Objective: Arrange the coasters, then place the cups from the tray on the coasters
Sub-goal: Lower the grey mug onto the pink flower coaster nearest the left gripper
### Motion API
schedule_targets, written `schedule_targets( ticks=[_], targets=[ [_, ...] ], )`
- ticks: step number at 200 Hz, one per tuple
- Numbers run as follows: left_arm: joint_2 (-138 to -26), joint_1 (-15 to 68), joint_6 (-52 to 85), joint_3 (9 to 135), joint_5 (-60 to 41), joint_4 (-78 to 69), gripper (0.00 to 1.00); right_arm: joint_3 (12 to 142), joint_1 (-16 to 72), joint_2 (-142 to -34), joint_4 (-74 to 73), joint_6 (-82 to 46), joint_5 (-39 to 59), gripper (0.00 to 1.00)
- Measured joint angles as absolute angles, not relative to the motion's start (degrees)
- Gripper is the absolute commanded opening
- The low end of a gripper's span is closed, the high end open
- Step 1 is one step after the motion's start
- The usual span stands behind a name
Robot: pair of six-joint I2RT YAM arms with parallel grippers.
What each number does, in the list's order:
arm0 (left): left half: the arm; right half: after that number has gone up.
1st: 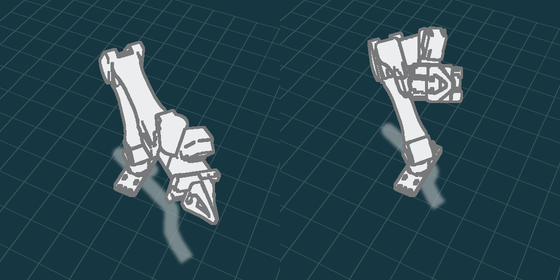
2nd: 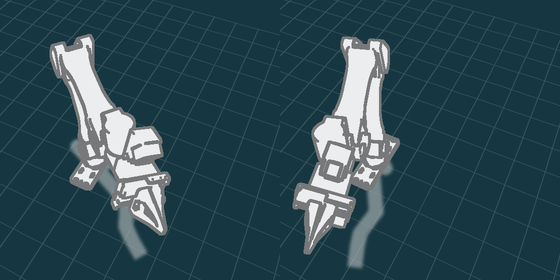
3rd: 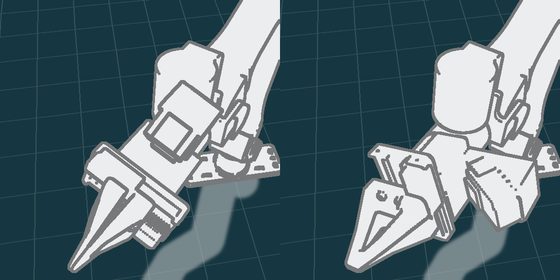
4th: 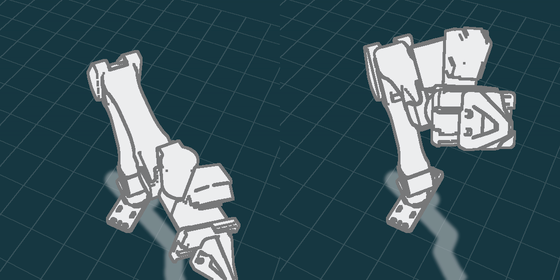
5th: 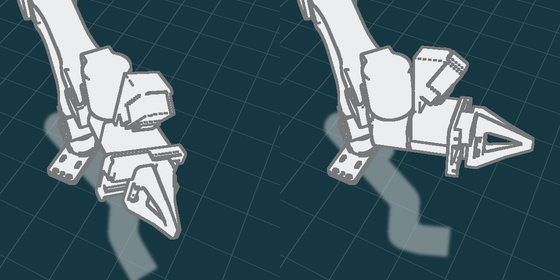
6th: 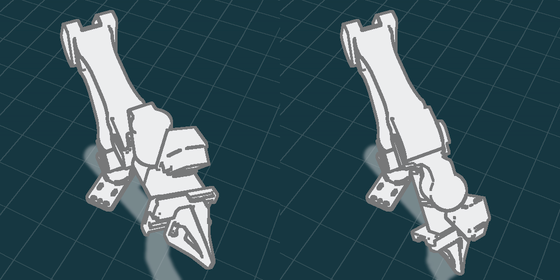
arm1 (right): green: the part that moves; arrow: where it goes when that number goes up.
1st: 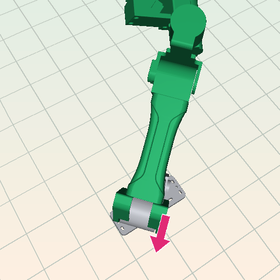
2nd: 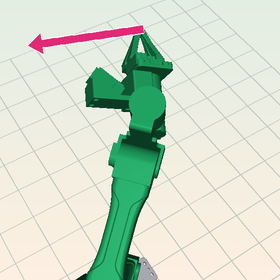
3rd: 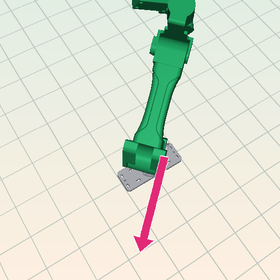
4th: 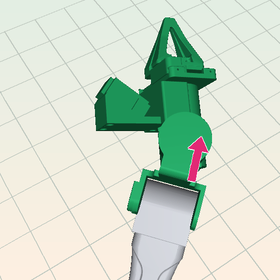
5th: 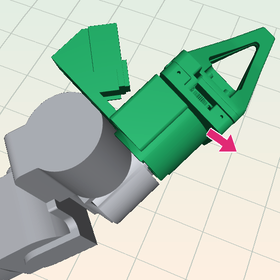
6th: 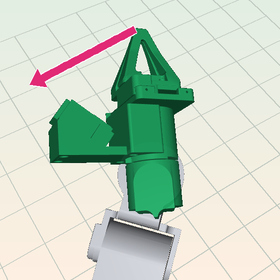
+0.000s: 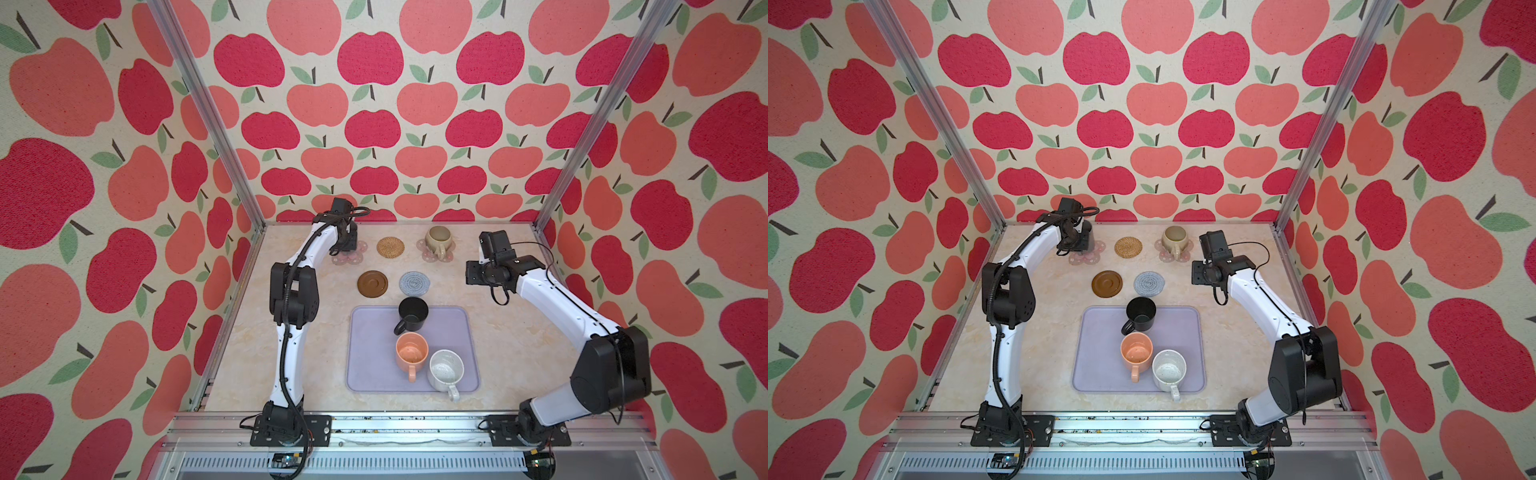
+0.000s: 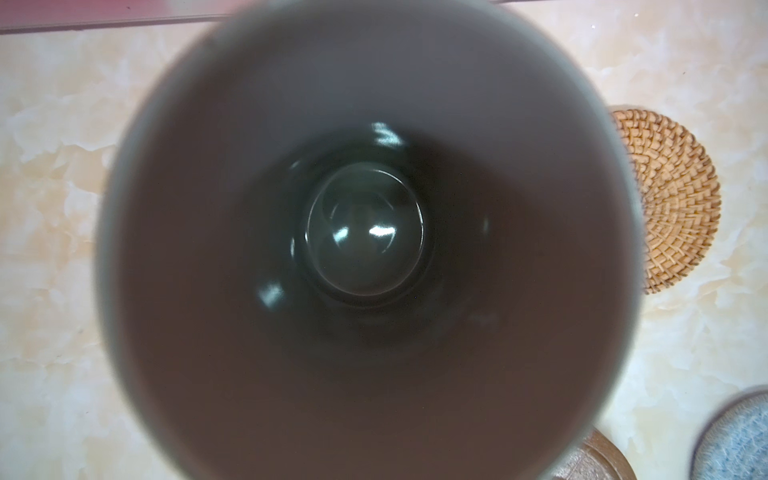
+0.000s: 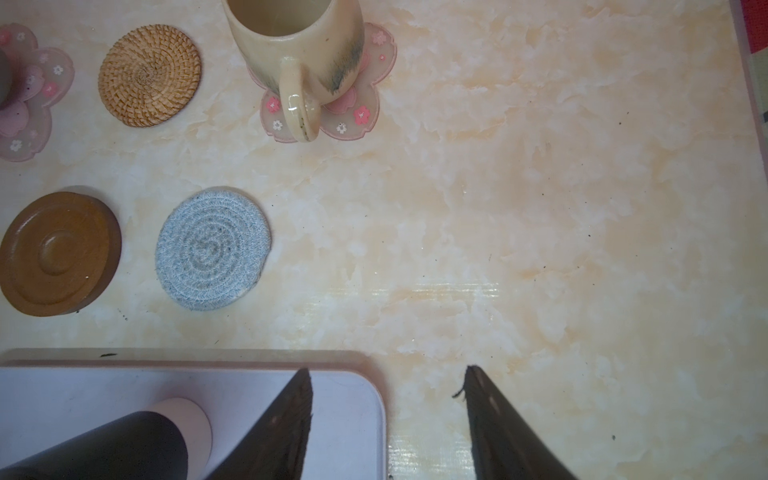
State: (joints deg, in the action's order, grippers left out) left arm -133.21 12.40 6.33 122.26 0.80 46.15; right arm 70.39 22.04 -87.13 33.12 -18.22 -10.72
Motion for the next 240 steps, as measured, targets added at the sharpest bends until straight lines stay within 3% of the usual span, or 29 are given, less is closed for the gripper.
schedule_targets(
  ticks=[240],
  targets=[
    [-133.36,10.92,8.51,120.7,-2.44,46.57,0.03,70.72,22.04,-87.35,33.1,-18.28,-9.5,0.61]
  ],
)
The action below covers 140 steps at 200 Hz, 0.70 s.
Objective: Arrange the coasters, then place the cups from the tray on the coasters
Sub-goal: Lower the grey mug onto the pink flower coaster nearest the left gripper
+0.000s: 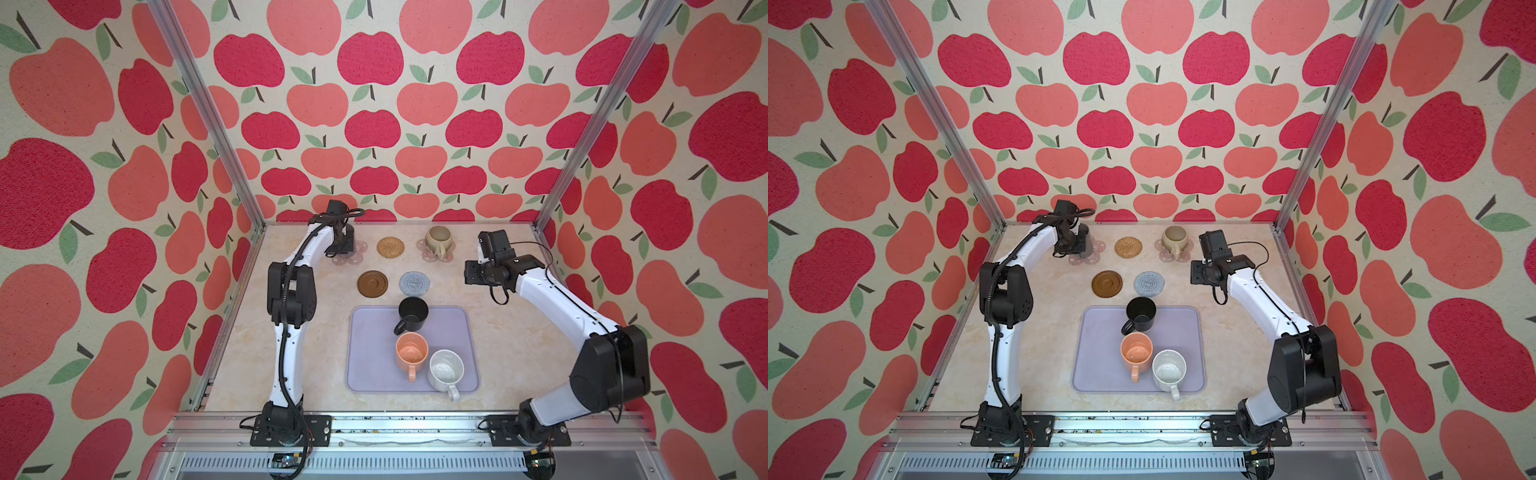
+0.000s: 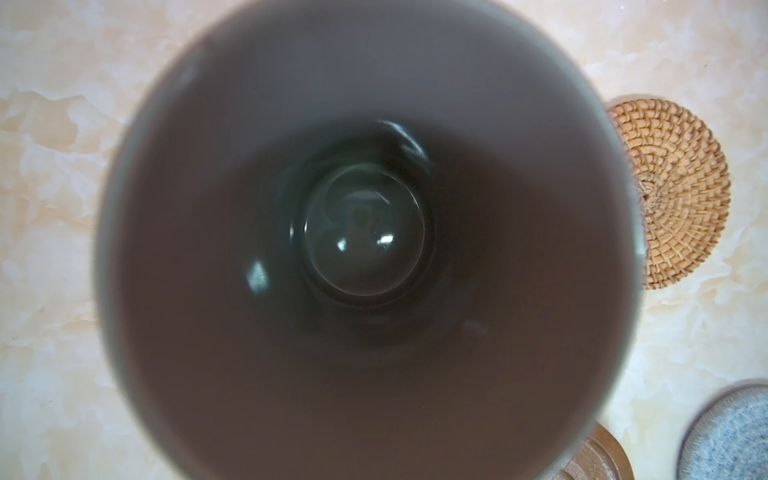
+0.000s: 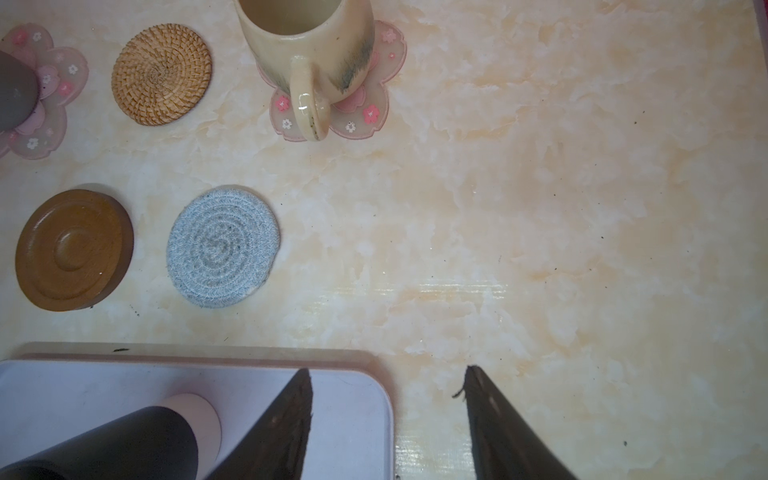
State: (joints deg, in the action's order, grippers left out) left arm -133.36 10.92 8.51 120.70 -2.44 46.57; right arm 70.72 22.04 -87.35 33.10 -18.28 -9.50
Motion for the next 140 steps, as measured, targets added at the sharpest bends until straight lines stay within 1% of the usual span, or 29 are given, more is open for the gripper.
schedule_targets(
  ticks=[27,50,65,95,140],
  targets=[
    [-133.86,10.9,8.97,121.43,-2.59,47.03,0.06,70.72,22.04,-87.35,33.1,-18.28,-9.47,0.61],
    [-133.95,10.9,9.52,121.67,-2.61,47.24,0.12,70.72,22.04,-87.35,33.1,-18.28,-9.45,0.61],
    [-134.06,10.9,9.56,121.86,-2.66,47.42,0.14,70.72,22.04,-87.35,33.12,-18.28,-9.45,0.61],
    [-134.37,10.9,9.56,122.63,-2.94,47.37,0.24,70.72,22.04,-87.35,33.1,-18.28,-9.37,0.61],
    [-134.39,10.9,9.56,123.39,-3.46,47.46,0.25,70.72,22.04,-87.35,33.1,-18.28,-9.3,0.61]
  ],
)
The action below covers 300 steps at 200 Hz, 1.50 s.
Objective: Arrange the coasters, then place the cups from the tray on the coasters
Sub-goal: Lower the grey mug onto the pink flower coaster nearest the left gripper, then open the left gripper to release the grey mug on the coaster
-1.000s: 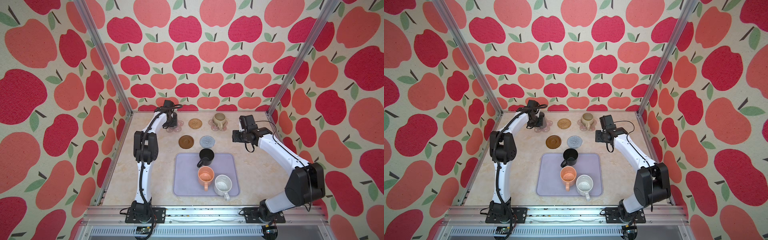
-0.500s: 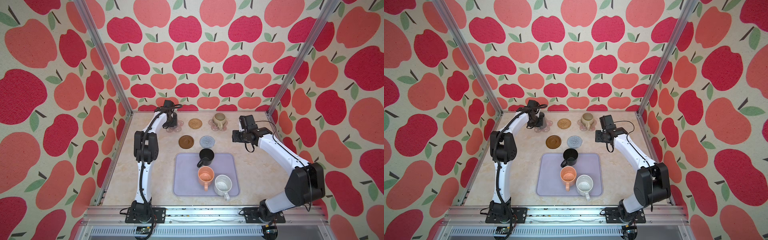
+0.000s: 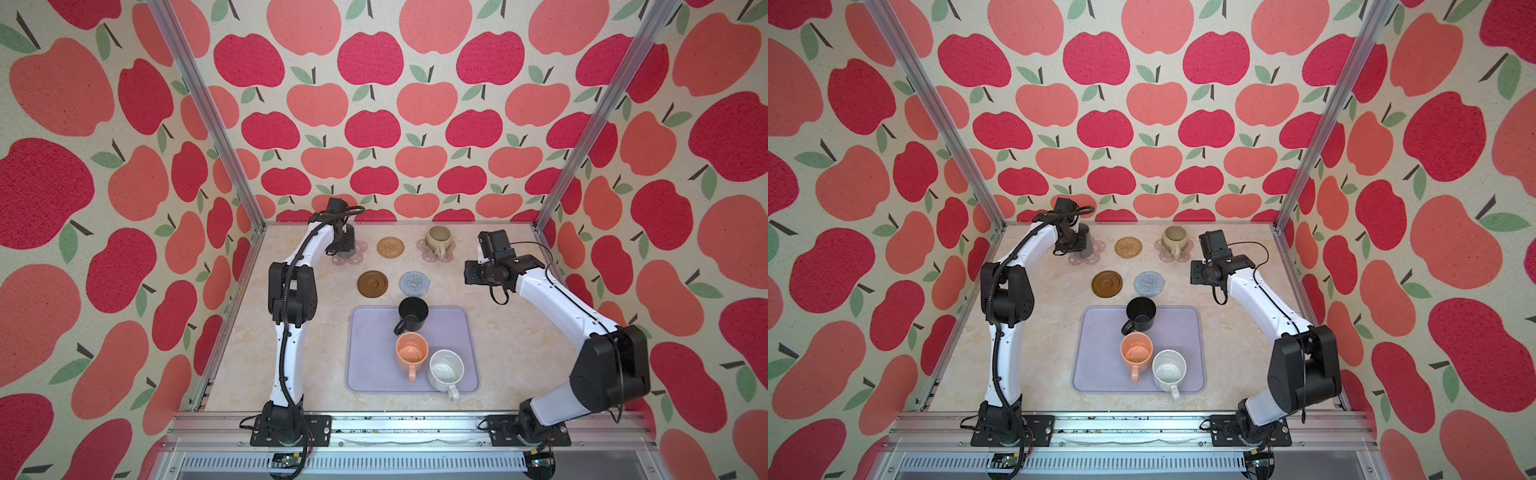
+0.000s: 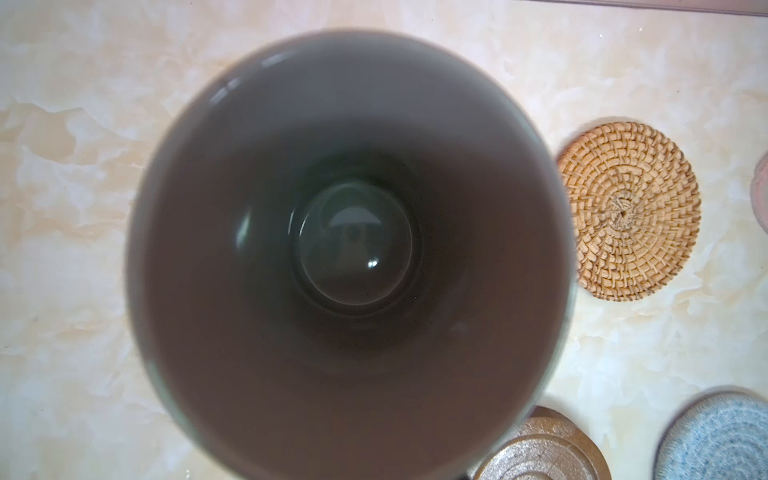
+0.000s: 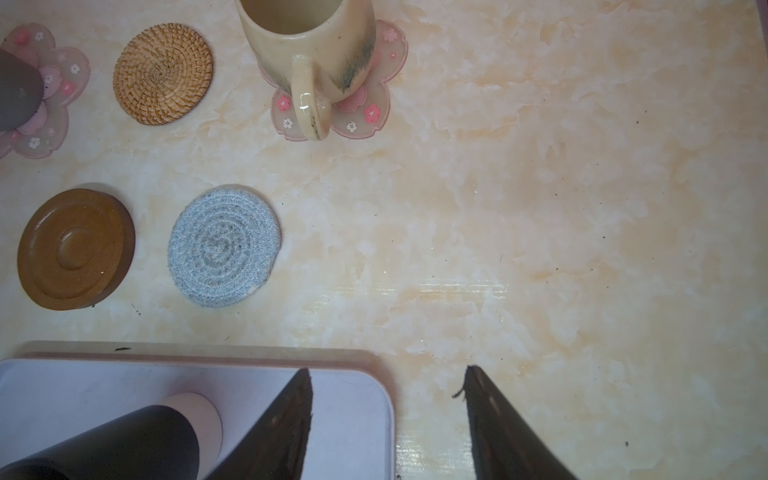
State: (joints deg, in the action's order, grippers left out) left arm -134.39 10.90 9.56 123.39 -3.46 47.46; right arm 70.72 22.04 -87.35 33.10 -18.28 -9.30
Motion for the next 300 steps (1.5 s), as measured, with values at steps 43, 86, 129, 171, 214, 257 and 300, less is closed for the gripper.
schedule_targets(
  ticks=[43,86,129,171,214,257,300],
  targets=[
    [-135.02,11.03,9.54,124.46,-3.46,48.29,0.2,70.72,22.04,-87.35,33.1,-18.28,-9.32,0.61],
    [-135.13,11.0,9.56,124.46,-3.46,47.97,0.14,70.72,22.04,-87.35,33.1,-18.28,-9.32,0.61],
    [-135.13,11.07,9.56,124.57,-3.42,47.99,0.09,70.72,22.04,-87.35,33.1,-18.28,-9.32,0.61],
    [-135.13,11.57,9.63,124.57,-2.13,47.99,0.06,70.72,22.04,-87.35,33.1,-18.28,-9.32,0.61],
    [-135.11,11.7,10.33,124.57,-1.65,47.99,0.06,70.72,22.04,-87.35,33.1,-18.28,-9.32,0.61],
    [-135.13,11.73,11.29,124.57,-1.37,48.03,0.12,70.72,22.04,-87.35,33.1,-18.28,-9.32,0.61],
    [-135.11,11.77,12.12,124.57,-1.41,47.97,0.25,70.72,22.04,-87.33,33.1,-18.28,-9.32,0.61]
  ],
)
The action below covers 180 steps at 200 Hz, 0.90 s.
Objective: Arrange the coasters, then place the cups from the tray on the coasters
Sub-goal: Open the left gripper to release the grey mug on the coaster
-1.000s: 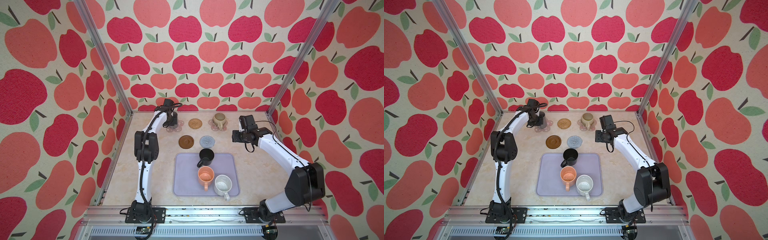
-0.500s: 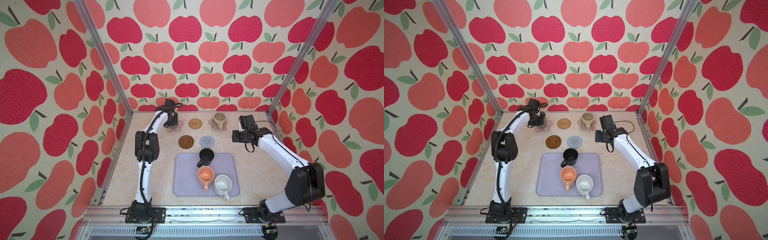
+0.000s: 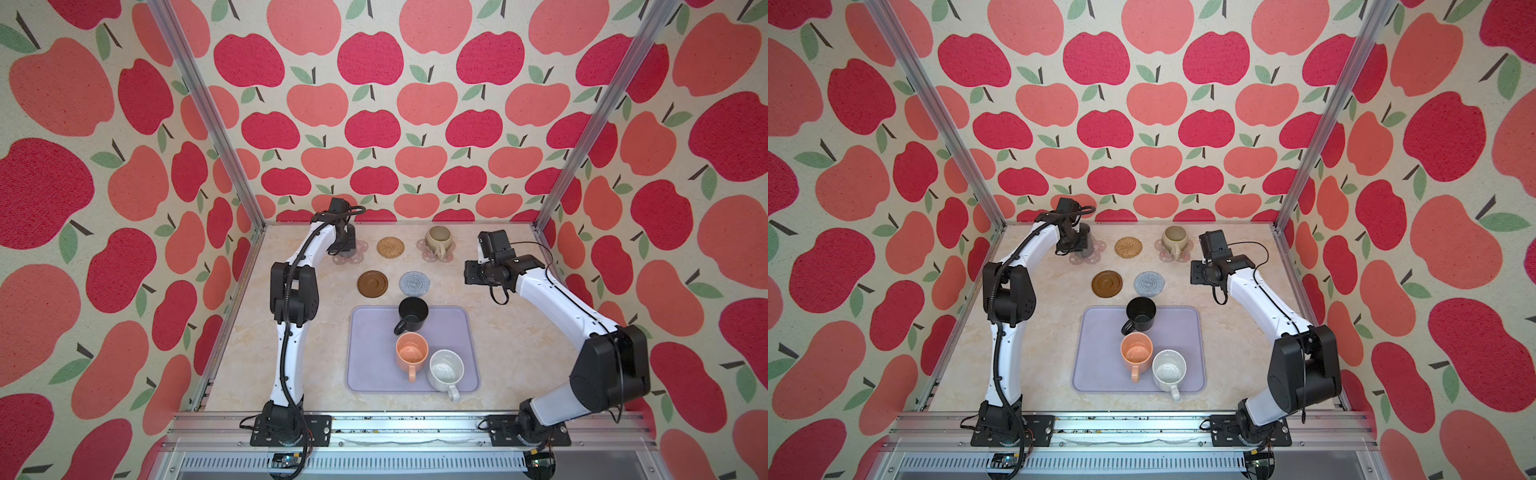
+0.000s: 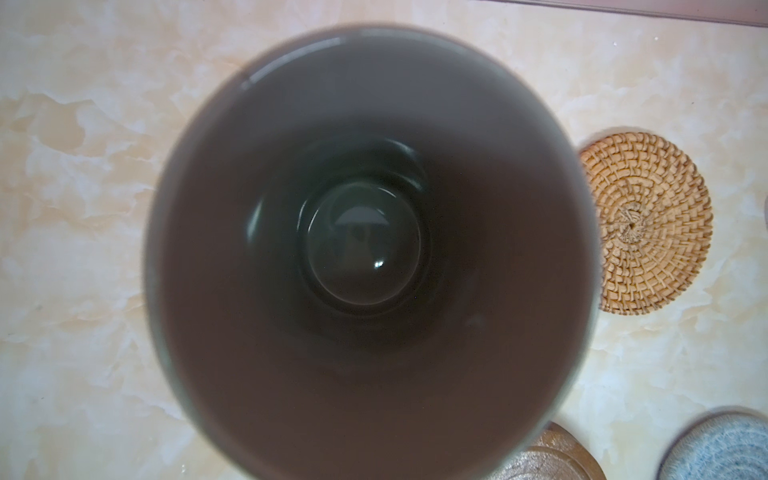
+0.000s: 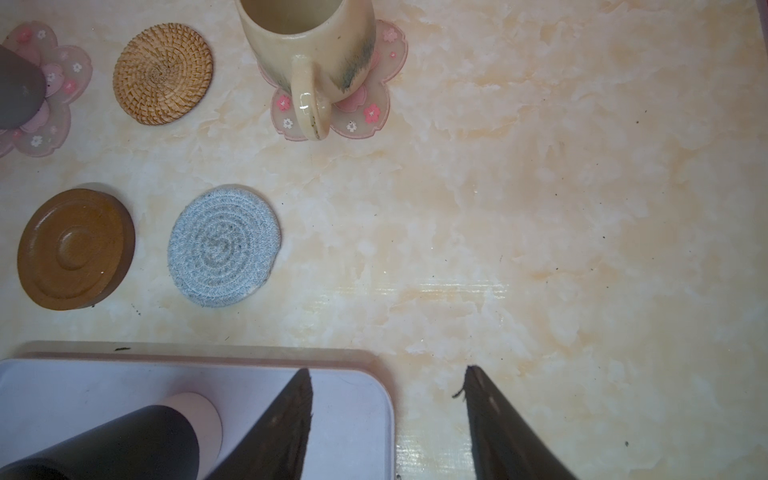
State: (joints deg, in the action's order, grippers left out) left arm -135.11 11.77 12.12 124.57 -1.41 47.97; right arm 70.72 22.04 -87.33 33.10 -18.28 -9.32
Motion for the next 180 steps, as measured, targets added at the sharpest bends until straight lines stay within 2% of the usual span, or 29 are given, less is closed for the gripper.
schedule_targets(
  ticks=[28,80,180],
  targets=[
    [-135.11,11.84,12.67,124.57,-1.3,47.83,0.33,70.72,22.04,-87.31,33.12,-18.37,-9.3,0.61],
    [-131.31,11.92,12.71,120.51,-1.3,46.26,0.37,70.7,22.04,-86.52,33.1,-19.14,-8.88,0.61],
    [-105.03,12.23,12.75,95.09,-0.45,42.37,0.4,67.68,24.4,-79.61,34.26,-21.12,-8.47,0.61]
  ],
)
